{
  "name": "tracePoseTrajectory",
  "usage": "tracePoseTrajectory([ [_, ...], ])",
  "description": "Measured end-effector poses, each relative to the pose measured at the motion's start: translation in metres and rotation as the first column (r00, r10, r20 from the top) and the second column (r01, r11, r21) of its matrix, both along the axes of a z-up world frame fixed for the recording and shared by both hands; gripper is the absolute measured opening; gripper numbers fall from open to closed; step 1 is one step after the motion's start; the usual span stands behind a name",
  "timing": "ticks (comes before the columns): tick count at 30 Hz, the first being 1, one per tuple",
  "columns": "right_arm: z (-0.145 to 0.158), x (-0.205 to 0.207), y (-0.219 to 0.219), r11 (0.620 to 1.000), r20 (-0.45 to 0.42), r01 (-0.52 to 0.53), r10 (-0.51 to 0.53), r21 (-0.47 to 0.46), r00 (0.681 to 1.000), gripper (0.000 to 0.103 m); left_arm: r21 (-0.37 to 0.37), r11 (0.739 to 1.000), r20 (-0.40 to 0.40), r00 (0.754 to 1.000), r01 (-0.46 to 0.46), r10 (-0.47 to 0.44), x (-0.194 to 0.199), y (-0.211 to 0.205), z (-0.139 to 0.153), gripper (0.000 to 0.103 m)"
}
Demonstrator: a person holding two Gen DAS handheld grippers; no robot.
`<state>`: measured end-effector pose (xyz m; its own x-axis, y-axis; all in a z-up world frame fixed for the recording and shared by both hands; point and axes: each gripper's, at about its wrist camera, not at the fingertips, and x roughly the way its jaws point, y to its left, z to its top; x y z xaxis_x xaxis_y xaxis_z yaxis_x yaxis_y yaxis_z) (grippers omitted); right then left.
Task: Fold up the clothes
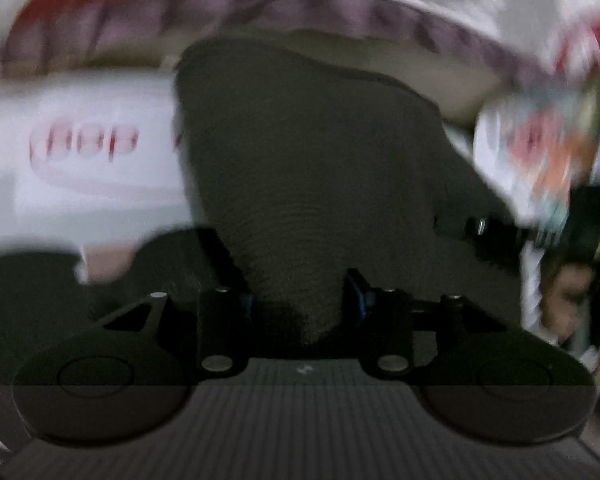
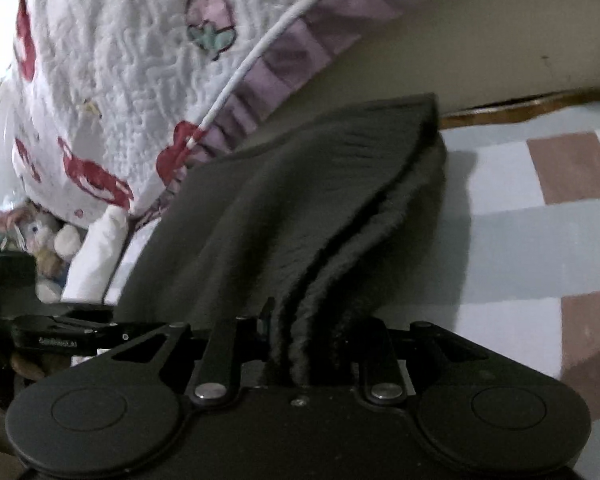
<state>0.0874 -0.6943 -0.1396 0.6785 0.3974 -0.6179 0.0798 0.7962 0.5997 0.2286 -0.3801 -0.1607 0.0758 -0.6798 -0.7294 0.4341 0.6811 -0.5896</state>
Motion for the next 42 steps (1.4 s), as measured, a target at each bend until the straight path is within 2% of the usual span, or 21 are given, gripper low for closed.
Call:
tracePoseTrajectory([
  [2, -0.001, -0.001, -0.002, 1.0, -0.009, -0.001, 0.001, -0.005, 1.0, 0.029, -0.076, 0.993, -0.141, 0.986, -0.095, 0.084, 0.012, 0.014, -0.013, 0.043],
  [3, -0.002, -0.001, -0.003, 1.0, -0.015, -0.001, 0.001, -0.007, 1.0, 0.031, -0.077, 0.992, -0.149, 0.985, -0.101, 0.089, 0.012, 0.015, -0.016, 0.044],
  [6, -0.008, 0.0, -0.009, 1.0, -0.033, -0.003, 0.004, 0.02, 0.999, 0.035, -0.041, 0.997, -0.092, 0.994, -0.061, 0.057, 0.007, 0.008, -0.016, 0.05],
  [10, -0.018, 0.002, -0.012, 0.997, -0.063, -0.021, 0.026, 0.072, 0.998, 0.037, -0.015, 1.0, -0.03, 1.0, -0.007, 0.006, -0.001, -0.004, -0.017, 0.059],
  [12, -0.02, 0.002, -0.012, 0.996, -0.068, -0.022, 0.028, 0.083, 0.997, 0.039, -0.006, 1.0, 0.0, 1.0, 0.005, -0.005, -0.002, -0.004, -0.017, 0.055],
  [13, -0.023, 0.003, -0.012, 0.996, -0.074, -0.021, 0.027, 0.092, 0.997, 0.044, -0.001, 1.0, 0.016, 1.0, 0.01, -0.01, -0.002, -0.005, -0.017, 0.044],
  [14, -0.028, 0.004, -0.012, 0.994, -0.081, -0.021, 0.03, 0.11, 0.996, 0.055, 0.003, 1.0, 0.05, 0.999, 0.018, -0.019, -0.004, -0.004, -0.013, 0.042],
  [15, -0.033, 0.006, -0.011, 0.992, -0.089, -0.021, 0.033, 0.128, 0.995, 0.06, 0.033, 0.998, 0.123, 0.991, 0.055, -0.059, -0.012, -0.007, -0.005, 0.038],
  [17, -0.04, 0.009, -0.005, 0.986, -0.079, -0.023, 0.036, 0.166, 0.996, 0.06, 0.124, 0.983, 0.282, 0.945, 0.137, -0.168, -0.029, -0.018, 0.013, 0.036],
  [18, -0.04, 0.01, -0.001, 0.984, -0.069, -0.025, 0.038, 0.177, 0.997, 0.047, 0.171, 0.971, 0.338, 0.916, 0.166, -0.215, -0.037, -0.021, 0.021, 0.035],
  [19, -0.037, 0.009, 0.005, 0.985, -0.056, -0.033, 0.042, 0.167, 0.998, 0.04, 0.188, 0.967, 0.354, 0.906, 0.174, -0.232, -0.04, -0.022, 0.027, 0.035],
  [21, -0.021, 0.001, 0.014, 0.988, -0.004, -0.05, 0.051, 0.144, 0.999, 0.034, 0.163, 0.974, 0.332, 0.921, 0.154, -0.201, -0.038, -0.015, 0.036, 0.034],
  [25, 0.015, -0.02, 0.026, 0.984, 0.101, -0.096, 0.082, 0.148, 0.992, 0.033, 0.138, 0.982, 0.312, 0.936, 0.127, -0.165, -0.039, 0.005, 0.056, 0.035],
  [26, 0.019, -0.022, 0.031, 0.985, 0.109, -0.113, 0.1, 0.127, 0.989, 0.033, 0.135, 0.984, 0.287, 0.946, 0.119, -0.154, -0.036, 0.007, 0.055, 0.035],
  [29, 0.013, -0.017, 0.041, 0.988, 0.062, -0.128, 0.123, 0.082, 0.99, 0.033, 0.127, 0.989, 0.157, 0.983, 0.079, -0.098, -0.023, 0.011, 0.033, 0.036],
  [31, 0.006, -0.01, 0.046, 0.991, 0.02, -0.129, 0.128, 0.044, 0.992, 0.033, 0.139, 0.989, 0.076, 0.996, 0.042, -0.053, -0.014, 0.012, 0.01, 0.039],
  [35, 0.0, -0.006, 0.043, 0.991, 0.001, -0.119, 0.119, 0.055, 0.993, 0.033, 0.095, 0.995, 0.007, 0.999, 0.036, -0.036, -0.002, 0.015, -0.002, 0.046],
  [38, -0.004, -0.005, 0.041, 0.991, -0.005, -0.119, 0.119, 0.066, 0.993, 0.034, 0.078, 0.995, -0.022, 0.997, 0.069, -0.068, 0.005, 0.013, -0.011, 0.058],
  [39, -0.007, -0.004, 0.04, 0.991, -0.008, -0.119, 0.12, 0.067, 0.993, 0.036, 0.046, 0.998, -0.067, 0.997, 0.047, -0.044, 0.01, 0.018, -0.018, 0.06],
  [41, -0.014, 0.003, 0.036, 0.992, -0.005, -0.094, 0.095, 0.079, 0.995, 0.039, -0.031, 0.999, -0.184, 0.983, -0.028, 0.022, 0.021, 0.031, -0.033, 0.056],
  [42, -0.018, 0.006, 0.033, 0.993, -0.002, -0.079, 0.08, 0.09, 0.997, 0.039, -0.02, 1.0, -0.152, 0.988, -0.006, 0.003, 0.019, 0.029, -0.029, 0.046],
])
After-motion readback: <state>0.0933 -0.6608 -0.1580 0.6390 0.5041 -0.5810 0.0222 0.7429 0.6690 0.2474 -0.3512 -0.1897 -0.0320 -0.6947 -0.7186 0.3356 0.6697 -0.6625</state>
